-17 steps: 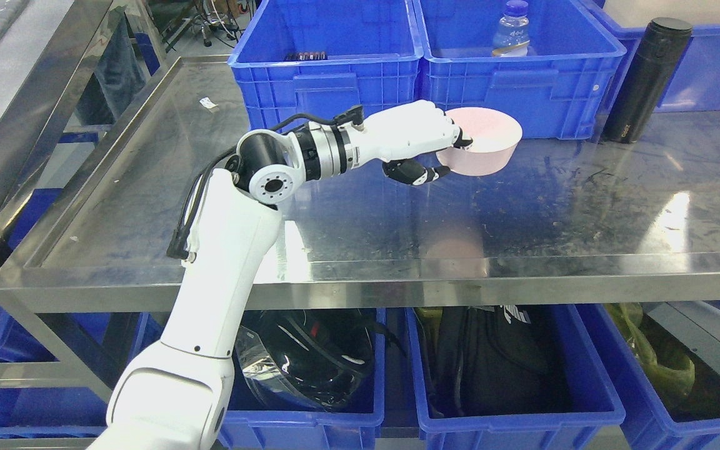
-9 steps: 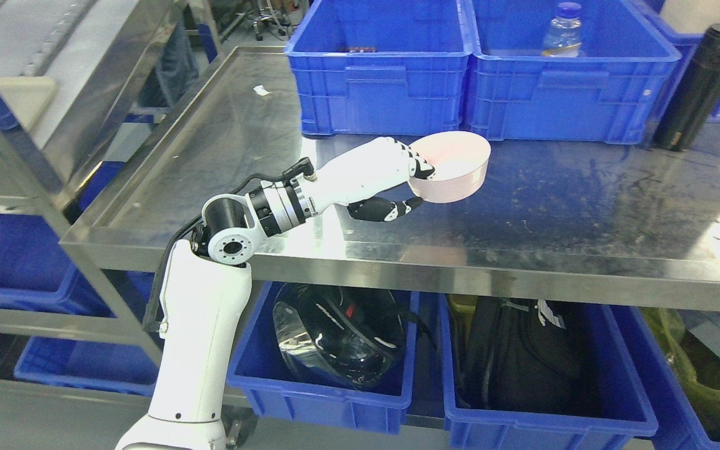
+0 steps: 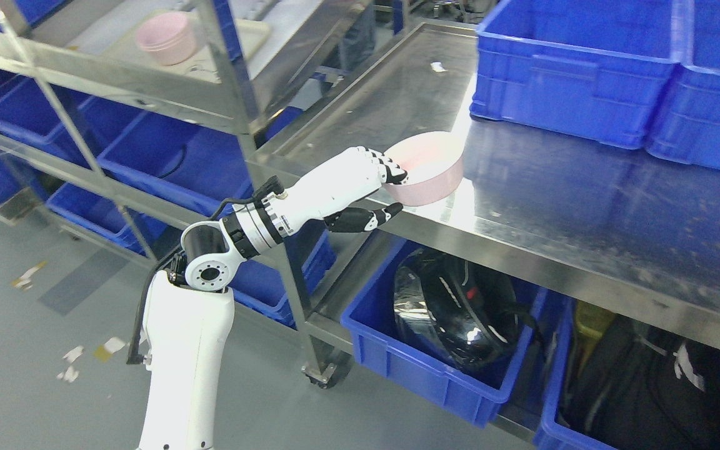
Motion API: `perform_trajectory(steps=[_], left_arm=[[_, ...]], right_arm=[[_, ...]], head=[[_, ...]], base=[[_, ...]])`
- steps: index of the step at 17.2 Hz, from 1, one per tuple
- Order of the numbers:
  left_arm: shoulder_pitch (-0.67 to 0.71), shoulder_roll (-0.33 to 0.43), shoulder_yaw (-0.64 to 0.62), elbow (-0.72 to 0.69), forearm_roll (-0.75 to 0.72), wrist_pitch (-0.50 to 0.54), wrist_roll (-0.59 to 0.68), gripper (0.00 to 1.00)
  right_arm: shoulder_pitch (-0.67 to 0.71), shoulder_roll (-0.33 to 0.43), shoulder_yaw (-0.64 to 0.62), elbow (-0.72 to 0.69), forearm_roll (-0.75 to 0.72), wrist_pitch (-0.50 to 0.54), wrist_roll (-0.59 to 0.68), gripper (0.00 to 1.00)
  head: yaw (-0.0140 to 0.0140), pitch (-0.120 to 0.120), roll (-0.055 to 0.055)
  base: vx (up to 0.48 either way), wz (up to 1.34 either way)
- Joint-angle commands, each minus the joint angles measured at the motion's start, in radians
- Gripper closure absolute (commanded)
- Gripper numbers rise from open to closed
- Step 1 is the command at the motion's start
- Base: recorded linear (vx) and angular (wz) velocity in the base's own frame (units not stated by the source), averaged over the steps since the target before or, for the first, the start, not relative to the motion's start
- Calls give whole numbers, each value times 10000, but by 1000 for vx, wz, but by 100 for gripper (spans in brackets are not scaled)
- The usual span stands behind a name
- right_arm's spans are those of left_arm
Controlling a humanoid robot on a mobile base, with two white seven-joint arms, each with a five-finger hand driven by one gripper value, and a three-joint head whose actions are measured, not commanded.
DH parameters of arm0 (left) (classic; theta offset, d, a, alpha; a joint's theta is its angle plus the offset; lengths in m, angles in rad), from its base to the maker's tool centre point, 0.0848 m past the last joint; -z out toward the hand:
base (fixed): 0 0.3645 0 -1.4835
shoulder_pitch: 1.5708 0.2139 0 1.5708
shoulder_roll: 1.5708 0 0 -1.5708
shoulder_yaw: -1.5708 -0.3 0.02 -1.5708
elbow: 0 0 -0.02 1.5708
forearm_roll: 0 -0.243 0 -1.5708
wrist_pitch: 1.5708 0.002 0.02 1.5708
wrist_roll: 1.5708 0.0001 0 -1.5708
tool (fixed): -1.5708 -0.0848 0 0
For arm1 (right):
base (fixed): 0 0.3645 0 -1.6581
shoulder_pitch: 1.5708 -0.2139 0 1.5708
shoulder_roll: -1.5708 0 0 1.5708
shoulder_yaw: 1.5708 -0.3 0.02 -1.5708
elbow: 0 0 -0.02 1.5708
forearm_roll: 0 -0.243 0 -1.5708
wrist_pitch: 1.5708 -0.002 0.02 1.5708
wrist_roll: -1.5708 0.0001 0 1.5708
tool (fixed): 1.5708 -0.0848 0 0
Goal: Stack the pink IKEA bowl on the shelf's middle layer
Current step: 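Hold the pink bowl in the left hand while the robot turns toward the shelf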
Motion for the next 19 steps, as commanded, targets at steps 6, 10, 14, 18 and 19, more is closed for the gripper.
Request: perform_trajectory(steps=[6, 10, 14, 18, 19], left_arm=[[380, 175, 437, -429, 533, -1, -65, 95], [365, 175, 498, -429, 687, -1, -81, 95], [396, 175, 513, -444, 733, -1, -66, 95], [518, 175, 421, -459, 824, -1, -81, 95], [518, 175, 421, -459, 931, -1, -66, 95]], right_arm=[[46, -175, 0, -174, 0, -7, -1, 0], [31, -175, 0, -174, 0, -7, -1, 0], [31, -175, 0, -174, 0, -7, -1, 0], [46, -175, 0, -174, 0, -7, -1, 0], [31, -175, 0, -174, 0, -7, -1, 0]], head=[[0, 0, 0], [0, 1, 0], [0, 2, 0], [0, 3, 0], [0, 3, 0]], base=[[-28, 695], [31, 812], [87, 942], [170, 913], [220, 668]])
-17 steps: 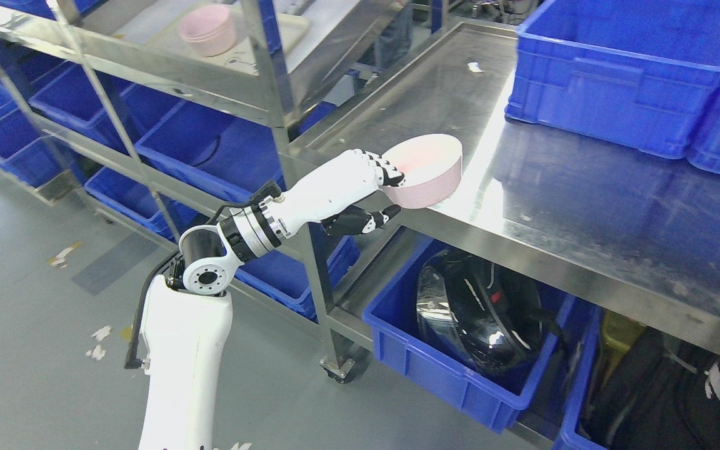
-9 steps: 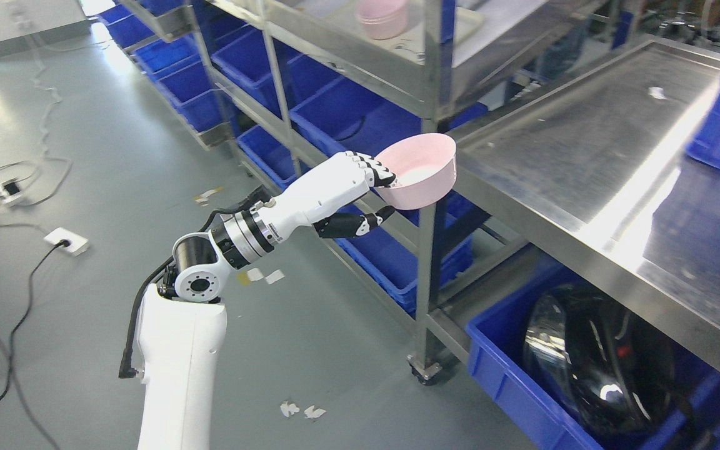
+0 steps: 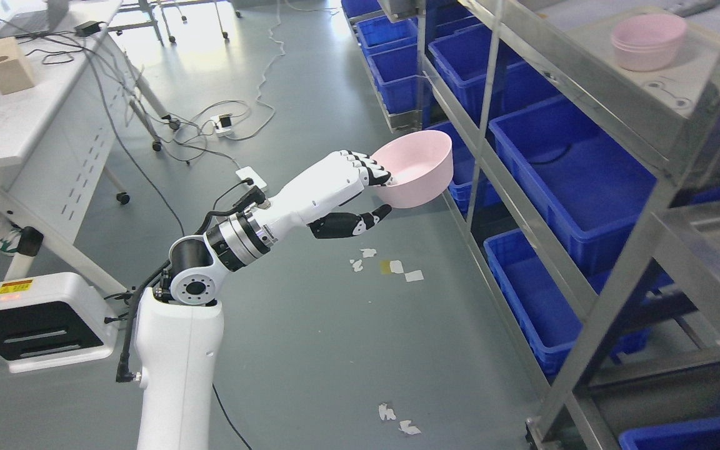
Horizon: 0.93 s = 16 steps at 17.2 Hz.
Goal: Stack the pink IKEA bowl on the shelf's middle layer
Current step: 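Hold the pink bowl in the left hand while the robot turns toward the shelf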
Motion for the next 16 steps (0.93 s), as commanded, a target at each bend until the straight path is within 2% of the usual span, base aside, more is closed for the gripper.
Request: perform_trajectory(steps=[1, 8, 16], left_arm=[[76, 175, 28, -76, 248, 0, 9, 95], [76, 175, 12, -107, 248, 0, -6, 94], [76, 175, -34, -107, 248, 0, -6, 94]], right_arm=[[47, -175, 0, -175, 0, -6, -2, 0], [47, -175, 0, -175, 0, -6, -2, 0], [31, -175, 0, -175, 0, -6, -2, 0]], head=[[0, 0, 0], [0, 1, 0], [0, 0, 0]], base=[[220, 668], [249, 303], [359, 93]])
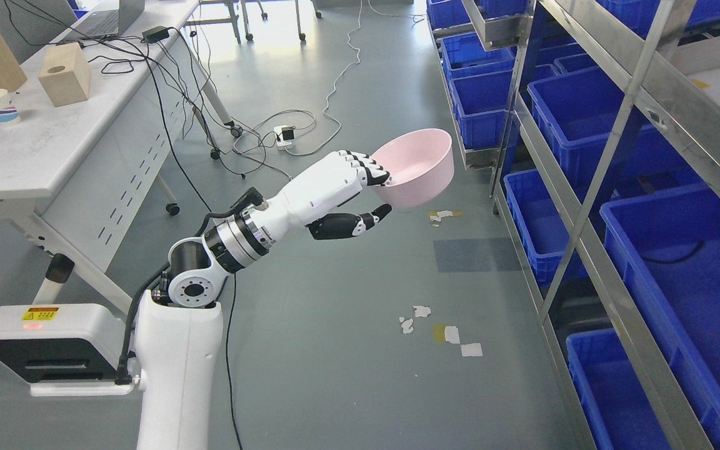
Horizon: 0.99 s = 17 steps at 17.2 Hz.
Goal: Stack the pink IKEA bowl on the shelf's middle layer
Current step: 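Hold the pink bowl in the left hand while the robot turns toward the shelf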
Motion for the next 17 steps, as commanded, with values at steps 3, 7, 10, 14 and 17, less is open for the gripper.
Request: perform_trajectory(steps=[3, 7, 10, 14, 17], left_arm=[[2, 175, -23, -20, 13, 1, -5, 94], [-28, 175, -7, -20, -3, 1, -5, 94], [-90, 175, -7, -20, -3, 1, -5, 94], [-197, 175, -23, -20, -3, 1, -5, 94], [-259, 175, -38, -5, -3, 1, -5, 94]], right_arm=[[33, -175, 0, -175, 0, -7, -21, 0], [33, -175, 0, -175, 0, -7, -6, 0], [49, -175, 0, -175, 0, -7, -6, 0], [49, -175, 0, -175, 0, -7, -6, 0], [49, -175, 0, -175, 0, -7, -6, 0]], head=[[0, 0, 0], [0, 0, 0], [0, 0, 0], [0, 0, 0], [0, 0, 0]], base=[[375, 86], [318, 136], [332, 143], [353, 94], [341, 109]])
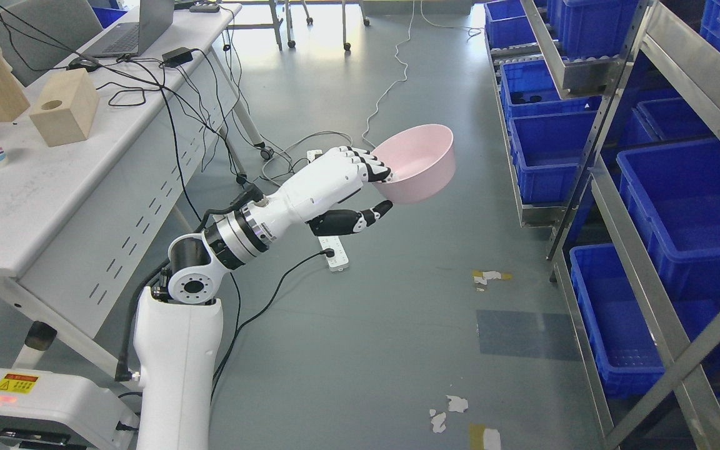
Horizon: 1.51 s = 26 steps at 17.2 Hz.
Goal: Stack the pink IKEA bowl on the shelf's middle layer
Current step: 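Hold the pink bowl in the left hand while the robot turns toward the shelf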
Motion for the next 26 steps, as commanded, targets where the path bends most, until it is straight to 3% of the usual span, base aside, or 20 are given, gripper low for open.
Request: perform_trajectory(steps=[1, 11, 26], left_arm=[[-103, 175, -23, 11, -4, 1, -5, 94], [-256, 175, -345, 26, -4, 1, -5, 94], [-256, 175, -560, 26, 11, 1, -20, 93]], right_arm=[[46, -175, 0, -175, 0, -7, -6, 0], [31, -175, 0, -175, 0, -7, -6, 0], [46, -175, 0, -175, 0, -7, -6, 0]], head=[[0, 0, 0], [0, 0, 0], [0, 0, 0]], base=[[352, 111], [217, 46], [33, -166]])
